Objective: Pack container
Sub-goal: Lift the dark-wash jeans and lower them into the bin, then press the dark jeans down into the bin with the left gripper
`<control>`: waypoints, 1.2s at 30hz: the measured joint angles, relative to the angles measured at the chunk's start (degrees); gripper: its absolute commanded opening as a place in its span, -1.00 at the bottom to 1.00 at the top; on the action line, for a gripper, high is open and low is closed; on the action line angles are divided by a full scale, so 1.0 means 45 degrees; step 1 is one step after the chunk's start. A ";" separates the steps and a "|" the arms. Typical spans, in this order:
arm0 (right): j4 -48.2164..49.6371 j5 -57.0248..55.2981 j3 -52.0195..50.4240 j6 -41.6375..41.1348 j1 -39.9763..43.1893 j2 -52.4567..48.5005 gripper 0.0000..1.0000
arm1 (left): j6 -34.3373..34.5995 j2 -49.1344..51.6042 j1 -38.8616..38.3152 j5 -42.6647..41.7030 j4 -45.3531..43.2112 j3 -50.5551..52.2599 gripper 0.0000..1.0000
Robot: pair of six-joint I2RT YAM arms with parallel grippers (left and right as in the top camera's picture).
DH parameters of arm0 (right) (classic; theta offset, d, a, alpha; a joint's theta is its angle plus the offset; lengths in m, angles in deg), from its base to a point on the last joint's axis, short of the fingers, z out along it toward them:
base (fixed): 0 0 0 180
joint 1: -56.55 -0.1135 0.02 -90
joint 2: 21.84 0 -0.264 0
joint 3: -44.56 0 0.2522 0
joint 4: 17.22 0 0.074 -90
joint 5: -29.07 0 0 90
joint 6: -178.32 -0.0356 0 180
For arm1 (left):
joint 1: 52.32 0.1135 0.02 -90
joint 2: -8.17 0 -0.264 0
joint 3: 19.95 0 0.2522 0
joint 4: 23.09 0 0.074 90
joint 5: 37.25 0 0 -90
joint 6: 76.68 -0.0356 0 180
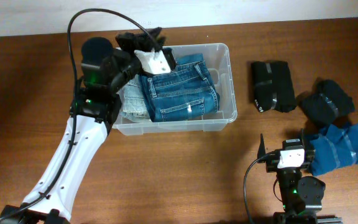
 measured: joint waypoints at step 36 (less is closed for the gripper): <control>0.0000 0.0000 0.0000 -0.0005 0.0000 0.0000 0.97 | 1.6830 0.2657 -0.0049 0.2890 0.7917 -0.0136 0.03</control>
